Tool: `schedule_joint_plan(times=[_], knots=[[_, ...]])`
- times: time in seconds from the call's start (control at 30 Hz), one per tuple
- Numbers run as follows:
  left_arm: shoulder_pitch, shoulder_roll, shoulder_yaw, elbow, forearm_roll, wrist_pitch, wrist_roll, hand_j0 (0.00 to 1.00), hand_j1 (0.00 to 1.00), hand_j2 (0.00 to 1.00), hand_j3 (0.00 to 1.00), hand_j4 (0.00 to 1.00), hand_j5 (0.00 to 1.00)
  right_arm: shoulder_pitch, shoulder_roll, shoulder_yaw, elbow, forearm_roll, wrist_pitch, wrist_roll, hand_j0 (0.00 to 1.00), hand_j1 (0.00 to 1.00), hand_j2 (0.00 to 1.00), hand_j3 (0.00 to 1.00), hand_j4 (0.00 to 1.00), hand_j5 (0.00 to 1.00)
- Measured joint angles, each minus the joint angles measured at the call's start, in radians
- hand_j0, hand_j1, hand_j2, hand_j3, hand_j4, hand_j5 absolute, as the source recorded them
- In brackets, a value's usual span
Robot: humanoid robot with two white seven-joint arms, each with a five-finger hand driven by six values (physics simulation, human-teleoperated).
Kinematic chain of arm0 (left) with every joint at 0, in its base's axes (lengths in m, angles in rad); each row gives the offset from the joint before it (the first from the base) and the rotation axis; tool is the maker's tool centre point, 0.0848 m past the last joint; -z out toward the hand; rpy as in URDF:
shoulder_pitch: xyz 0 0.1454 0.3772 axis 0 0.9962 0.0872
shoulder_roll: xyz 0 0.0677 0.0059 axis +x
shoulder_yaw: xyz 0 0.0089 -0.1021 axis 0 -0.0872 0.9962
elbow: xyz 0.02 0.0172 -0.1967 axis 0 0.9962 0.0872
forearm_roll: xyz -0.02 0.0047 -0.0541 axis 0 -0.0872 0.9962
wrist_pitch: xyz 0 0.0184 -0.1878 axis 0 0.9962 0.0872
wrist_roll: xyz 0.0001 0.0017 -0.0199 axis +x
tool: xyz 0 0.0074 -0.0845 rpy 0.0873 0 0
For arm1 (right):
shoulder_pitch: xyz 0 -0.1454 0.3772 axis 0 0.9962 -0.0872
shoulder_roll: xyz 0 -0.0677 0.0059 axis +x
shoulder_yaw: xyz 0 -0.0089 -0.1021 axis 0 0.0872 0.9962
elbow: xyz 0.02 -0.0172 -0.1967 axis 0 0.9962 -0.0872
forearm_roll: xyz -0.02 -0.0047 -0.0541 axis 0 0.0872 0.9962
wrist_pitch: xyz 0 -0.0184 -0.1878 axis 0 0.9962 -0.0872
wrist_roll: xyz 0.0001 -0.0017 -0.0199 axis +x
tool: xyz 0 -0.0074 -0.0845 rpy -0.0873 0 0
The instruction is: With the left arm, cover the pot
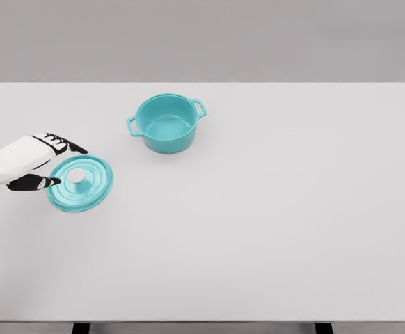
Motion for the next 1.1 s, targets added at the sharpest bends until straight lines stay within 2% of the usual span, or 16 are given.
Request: schedule_joint_plan(times=[0.3, 0.67, 1.1], knots=[[-0.002, 0.000, -0.008, -0.006, -0.008, 0.000, 0.000, 0.79, 0.79, 0.79, 0.79, 0.79, 0.79, -0.002, 0.000, 0.000, 0.000, 0.000, 0.000, 0.000, 1.00, 1.00, 1.00, 1.00, 1.00, 1.00], [-0.011, -0.008, 0.001, -0.006, -0.078, 0.000, 0.000, 0.73, 0.73, 0.73, 0.73, 0.73, 0.73, 0.000, 0.000, 0.000, 0.000, 0.000, 0.000, 0.000, 1.00, 1.00, 1.00, 1.00, 1.00, 1.00], [0.000, -0.023, -0.006, -0.027, -0.136, 0.000, 0.000, 0.77, 0.77, 0.77, 0.77, 0.77, 0.77, -0.002, 0.000, 0.000, 0.000, 0.000, 0.000, 0.000, 1.00, 1.00, 1.00, 1.00, 1.00, 1.00]])
